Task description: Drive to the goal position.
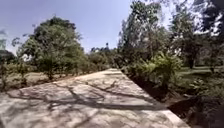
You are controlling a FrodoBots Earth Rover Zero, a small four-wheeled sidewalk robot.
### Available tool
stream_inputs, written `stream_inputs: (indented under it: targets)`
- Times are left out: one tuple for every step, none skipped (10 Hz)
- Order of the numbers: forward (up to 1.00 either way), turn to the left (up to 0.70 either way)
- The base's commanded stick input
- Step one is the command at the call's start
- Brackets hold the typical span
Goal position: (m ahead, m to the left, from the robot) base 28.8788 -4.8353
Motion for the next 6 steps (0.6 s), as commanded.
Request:
stream_inputs:
  targets:
    - [0.70, 0.00]
    - [0.70, 0.00]
    - [0.70, 0.00]
    - [0.70, 0.00]
    - [0.70, 0.00]
    - [0.70, 0.00]
